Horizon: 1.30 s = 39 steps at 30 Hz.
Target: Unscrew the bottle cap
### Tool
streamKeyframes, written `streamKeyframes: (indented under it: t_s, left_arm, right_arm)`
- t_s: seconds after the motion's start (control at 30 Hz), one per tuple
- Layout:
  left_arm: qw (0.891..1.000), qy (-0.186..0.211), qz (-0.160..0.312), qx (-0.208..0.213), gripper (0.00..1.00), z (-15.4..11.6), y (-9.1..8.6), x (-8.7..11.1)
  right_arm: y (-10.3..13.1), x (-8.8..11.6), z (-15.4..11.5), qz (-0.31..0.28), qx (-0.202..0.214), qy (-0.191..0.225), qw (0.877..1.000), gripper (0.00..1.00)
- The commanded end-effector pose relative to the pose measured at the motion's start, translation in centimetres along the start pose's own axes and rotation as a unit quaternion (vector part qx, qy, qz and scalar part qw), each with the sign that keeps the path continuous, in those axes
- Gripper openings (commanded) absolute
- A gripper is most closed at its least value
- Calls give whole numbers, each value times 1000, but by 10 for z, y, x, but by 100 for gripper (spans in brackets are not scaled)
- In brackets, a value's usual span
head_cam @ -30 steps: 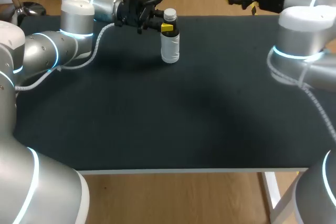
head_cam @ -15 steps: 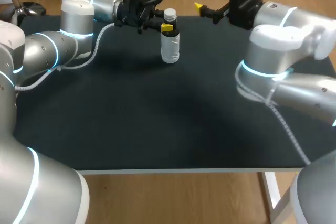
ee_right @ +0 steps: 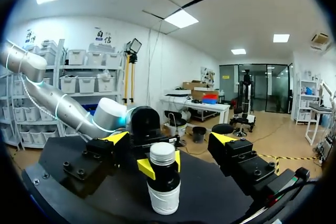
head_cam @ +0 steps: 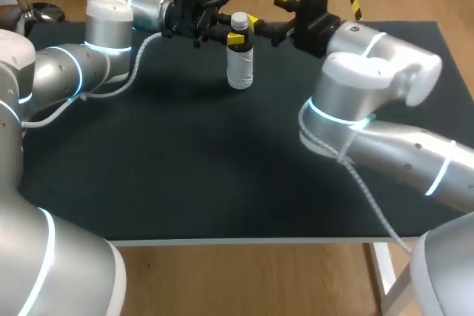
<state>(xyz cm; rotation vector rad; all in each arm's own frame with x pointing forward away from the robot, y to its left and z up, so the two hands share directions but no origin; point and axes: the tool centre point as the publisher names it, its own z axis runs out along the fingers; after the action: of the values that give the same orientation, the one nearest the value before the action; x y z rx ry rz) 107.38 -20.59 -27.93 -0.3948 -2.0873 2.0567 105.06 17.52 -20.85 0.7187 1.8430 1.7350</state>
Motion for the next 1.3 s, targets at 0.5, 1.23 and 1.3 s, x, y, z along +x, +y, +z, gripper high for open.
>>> streamKeyframes:
  t_s: [0.5, 1.23, 1.3]
  left_arm:
    - [998, 56, 0, 3, 0, -2, 3, -7]
    - [998, 56, 0, 3, 0, -2, 3, -7]
    - [998, 56, 0, 3, 0, -2, 3, -7]
  right_arm:
    - [-7, 18, 31, 11, -14, 2, 1000, 100]
    - [-24, 20, 50, 23, 10, 21, 999, 100]
    - [-25, 20, 51, 23, 11, 21, 999, 100]
